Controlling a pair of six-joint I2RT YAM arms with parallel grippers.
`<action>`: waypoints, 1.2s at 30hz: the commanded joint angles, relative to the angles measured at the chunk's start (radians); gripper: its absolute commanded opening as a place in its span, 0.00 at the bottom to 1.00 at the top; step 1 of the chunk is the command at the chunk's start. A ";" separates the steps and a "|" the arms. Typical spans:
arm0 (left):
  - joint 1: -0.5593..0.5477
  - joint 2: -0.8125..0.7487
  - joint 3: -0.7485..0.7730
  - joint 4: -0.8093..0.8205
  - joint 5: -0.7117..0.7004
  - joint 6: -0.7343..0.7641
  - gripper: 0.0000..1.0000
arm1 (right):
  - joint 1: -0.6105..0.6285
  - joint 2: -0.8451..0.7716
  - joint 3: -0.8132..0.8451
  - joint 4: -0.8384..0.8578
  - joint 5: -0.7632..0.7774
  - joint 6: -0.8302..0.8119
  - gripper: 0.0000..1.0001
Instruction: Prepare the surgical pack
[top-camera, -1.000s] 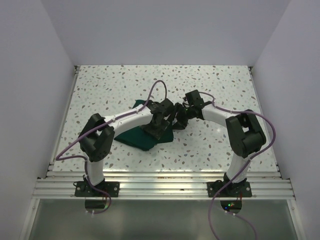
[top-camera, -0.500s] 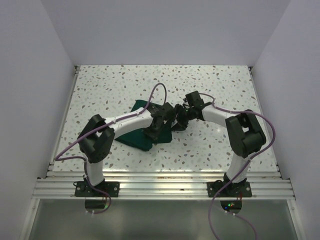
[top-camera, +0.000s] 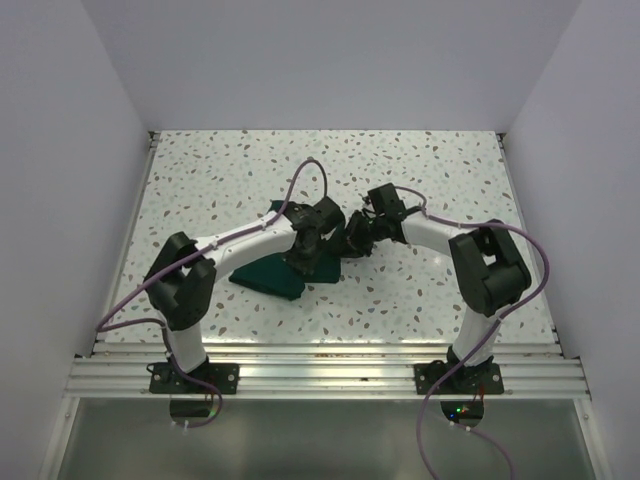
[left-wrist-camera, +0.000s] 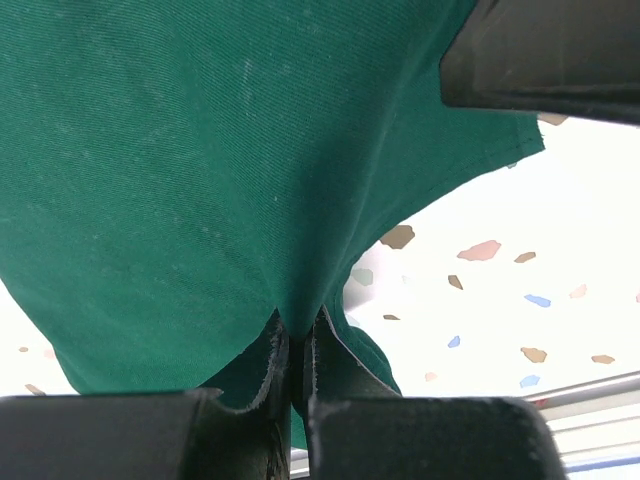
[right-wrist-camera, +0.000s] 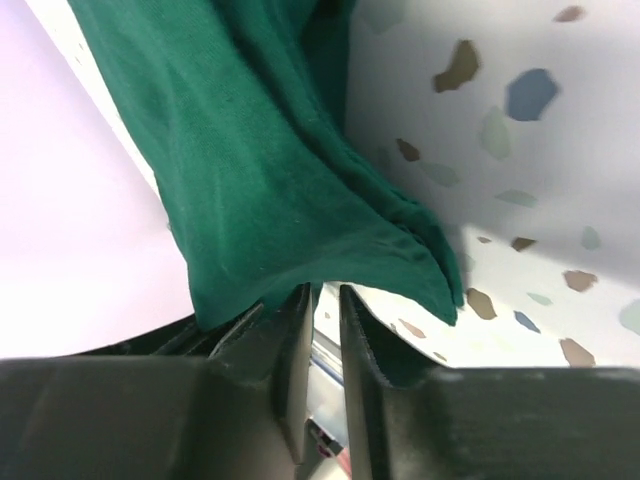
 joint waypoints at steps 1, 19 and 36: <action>0.012 -0.063 0.018 0.030 0.060 0.034 0.00 | 0.025 0.001 0.017 0.063 -0.021 0.001 0.16; 0.027 -0.094 0.110 0.062 0.212 0.090 0.00 | 0.157 0.091 0.026 0.445 -0.041 0.162 0.04; 0.050 -0.098 0.096 0.059 0.221 0.070 0.00 | 0.099 0.103 0.023 0.269 -0.033 -0.002 0.08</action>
